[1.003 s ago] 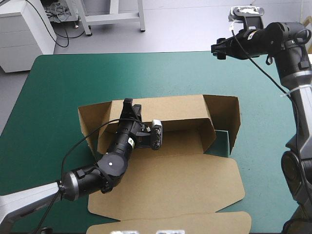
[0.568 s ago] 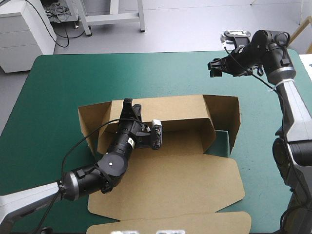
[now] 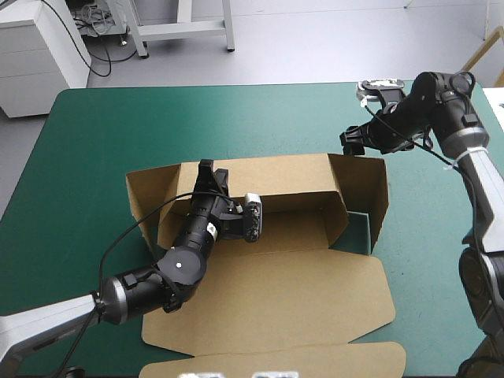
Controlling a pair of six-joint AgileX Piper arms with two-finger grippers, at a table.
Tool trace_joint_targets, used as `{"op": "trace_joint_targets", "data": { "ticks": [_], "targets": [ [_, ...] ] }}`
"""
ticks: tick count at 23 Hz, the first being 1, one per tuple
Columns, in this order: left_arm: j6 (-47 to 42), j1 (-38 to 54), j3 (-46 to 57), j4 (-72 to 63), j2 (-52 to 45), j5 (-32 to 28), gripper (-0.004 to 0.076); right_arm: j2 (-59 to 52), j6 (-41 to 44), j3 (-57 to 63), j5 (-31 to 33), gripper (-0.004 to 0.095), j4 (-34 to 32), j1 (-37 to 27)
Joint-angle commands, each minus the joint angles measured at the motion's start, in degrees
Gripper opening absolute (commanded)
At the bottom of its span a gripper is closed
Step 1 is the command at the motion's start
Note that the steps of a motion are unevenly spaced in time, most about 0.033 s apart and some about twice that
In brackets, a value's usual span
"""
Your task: Fold the box
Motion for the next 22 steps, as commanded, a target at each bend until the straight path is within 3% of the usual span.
{"op": "trace_joint_targets", "data": {
  "ticks": [1,8,12,22],
  "targets": [
    [-0.5,-0.8,-0.3,-2.7,-0.3,-2.9,-0.001,-5.5,-2.2,2.2,-1.4,0.0738,0.9,-0.5],
    [-1.8,-0.8,-0.3,-2.7,-0.3,-2.0,-0.001,-10.8,-6.0,9.7,-2.9,0.0738,3.3,-0.5],
    [-1.8,-0.8,-0.3,-2.7,-0.3,-2.0,-0.001,-15.9,-13.7,19.2,-14.2,0.0738,10.0,-0.5],
    [-1.8,-0.8,-0.3,-1.9,-0.3,-2.0,-0.001,-28.0,-27.9,39.8,-34.9,0.0738,18.7,-0.5]
  ]
}}
